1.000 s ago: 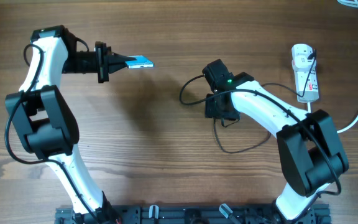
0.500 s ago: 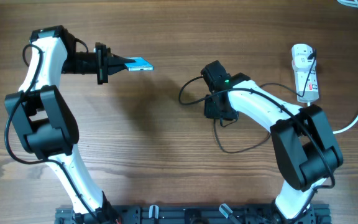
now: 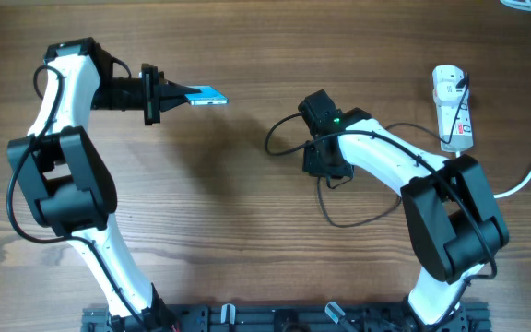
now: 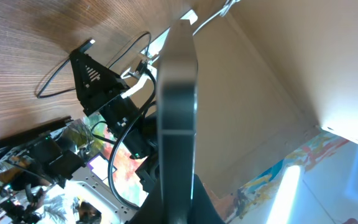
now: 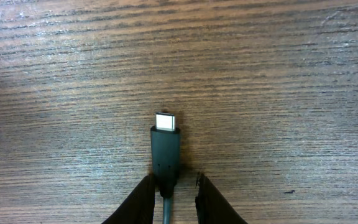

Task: Plug charger to phone and switch on socket
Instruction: 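Grasp the cable plug with the right gripper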

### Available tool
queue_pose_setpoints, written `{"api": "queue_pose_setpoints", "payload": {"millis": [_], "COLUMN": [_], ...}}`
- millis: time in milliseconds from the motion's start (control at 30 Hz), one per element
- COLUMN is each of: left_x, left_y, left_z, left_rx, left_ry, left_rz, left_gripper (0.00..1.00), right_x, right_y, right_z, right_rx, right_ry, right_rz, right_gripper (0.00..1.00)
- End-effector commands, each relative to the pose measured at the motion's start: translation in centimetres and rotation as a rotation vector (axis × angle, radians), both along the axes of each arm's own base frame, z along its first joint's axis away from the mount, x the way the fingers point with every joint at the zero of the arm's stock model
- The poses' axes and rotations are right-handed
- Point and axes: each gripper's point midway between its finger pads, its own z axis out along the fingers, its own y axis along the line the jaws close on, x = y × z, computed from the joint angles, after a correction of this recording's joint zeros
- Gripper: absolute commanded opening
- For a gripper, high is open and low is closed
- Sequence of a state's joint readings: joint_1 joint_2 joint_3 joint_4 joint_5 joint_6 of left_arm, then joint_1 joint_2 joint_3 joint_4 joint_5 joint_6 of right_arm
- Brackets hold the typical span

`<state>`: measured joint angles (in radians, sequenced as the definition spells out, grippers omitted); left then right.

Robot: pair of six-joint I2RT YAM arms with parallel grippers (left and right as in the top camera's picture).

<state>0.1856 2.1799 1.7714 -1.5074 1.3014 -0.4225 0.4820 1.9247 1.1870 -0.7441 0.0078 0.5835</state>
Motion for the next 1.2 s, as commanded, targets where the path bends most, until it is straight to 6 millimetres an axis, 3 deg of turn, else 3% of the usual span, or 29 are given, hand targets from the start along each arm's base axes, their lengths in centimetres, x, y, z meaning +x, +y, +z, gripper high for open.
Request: {"api": "queue_pose_setpoints", "payload": {"millis": [0,400,700,800,900,1167], "left_x": [0.0,-0.2,-0.2,-0.2,-0.2,-0.2], "left_y": [0.1,0.0,0.0,0.0,0.0,0.0], "left_z": [2.0,2.1,2.0,2.0,2.0,2.0], "left_rx": [-0.004,-0.006,-0.004,-0.004,-0.004,-0.003], "left_ry": [-0.073,-0.058,-0.058,-0.058,-0.058,-0.058], "left_rz": [0.003,0.002,0.001,0.001,0.001,0.001], "left_gripper": [0.04,0.04,0.04,0.04,0.04,0.04], "right_x": [-0.9,-1.1,-1.1,-1.3,-1.7,-2.2], "right_y": [0.5,0.0,0.0,-0.1,-0.1,-0.4], "right_z": [-0.9,-3.1,-3.2,-3.2,-3.2,-3.2], "right_rx": [0.024,-0.016,-0.017,-0.020,-0.021,-0.033], "right_ry": [0.051,0.083,0.087,0.094,0.110,0.129], "right_rz": [-0.016,-0.018,-0.025,-0.025,-0.024,-0.022], "right_gripper": [0.24,0.18,0.14,0.16,0.26,0.23]}}
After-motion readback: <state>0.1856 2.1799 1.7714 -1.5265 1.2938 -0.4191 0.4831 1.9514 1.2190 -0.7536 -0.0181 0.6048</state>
